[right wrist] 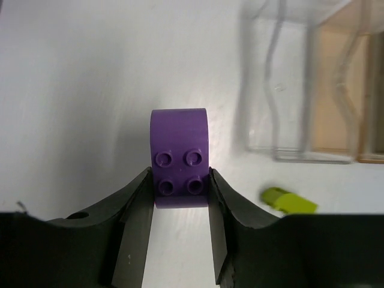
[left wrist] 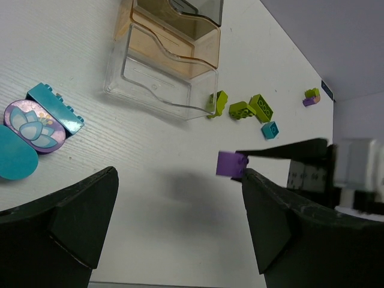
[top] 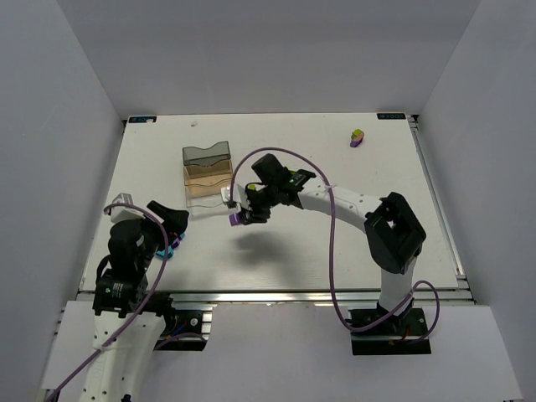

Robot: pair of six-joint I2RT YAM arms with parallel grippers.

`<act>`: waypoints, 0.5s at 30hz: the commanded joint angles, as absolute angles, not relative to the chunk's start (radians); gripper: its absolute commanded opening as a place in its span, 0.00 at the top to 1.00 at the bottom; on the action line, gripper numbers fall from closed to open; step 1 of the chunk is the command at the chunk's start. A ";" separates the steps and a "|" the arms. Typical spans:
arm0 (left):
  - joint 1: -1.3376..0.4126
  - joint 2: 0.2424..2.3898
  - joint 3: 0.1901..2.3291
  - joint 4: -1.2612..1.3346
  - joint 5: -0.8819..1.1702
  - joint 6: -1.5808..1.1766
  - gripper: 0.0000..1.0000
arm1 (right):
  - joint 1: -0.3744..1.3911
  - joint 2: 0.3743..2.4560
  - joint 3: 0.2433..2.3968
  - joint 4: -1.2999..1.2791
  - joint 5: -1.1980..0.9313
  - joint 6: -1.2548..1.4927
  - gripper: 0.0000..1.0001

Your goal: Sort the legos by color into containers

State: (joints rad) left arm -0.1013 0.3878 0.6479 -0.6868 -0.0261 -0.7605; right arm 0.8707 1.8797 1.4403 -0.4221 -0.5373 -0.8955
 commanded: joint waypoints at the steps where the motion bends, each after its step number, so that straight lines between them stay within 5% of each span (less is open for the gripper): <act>1: -0.098 0.377 0.658 -0.712 -0.044 -0.761 0.07 | 0.867 1.873 1.517 -0.244 -0.491 -0.655 1.00; 10: -0.098 0.350 0.646 -0.729 -0.054 -0.779 0.07 | 0.864 2.025 1.712 -0.143 -0.301 -0.592 1.00; 15: -0.098 0.348 0.644 -0.735 -0.055 -0.781 0.07 | 0.864 2.101 1.778 -0.135 -0.278 -0.620 0.88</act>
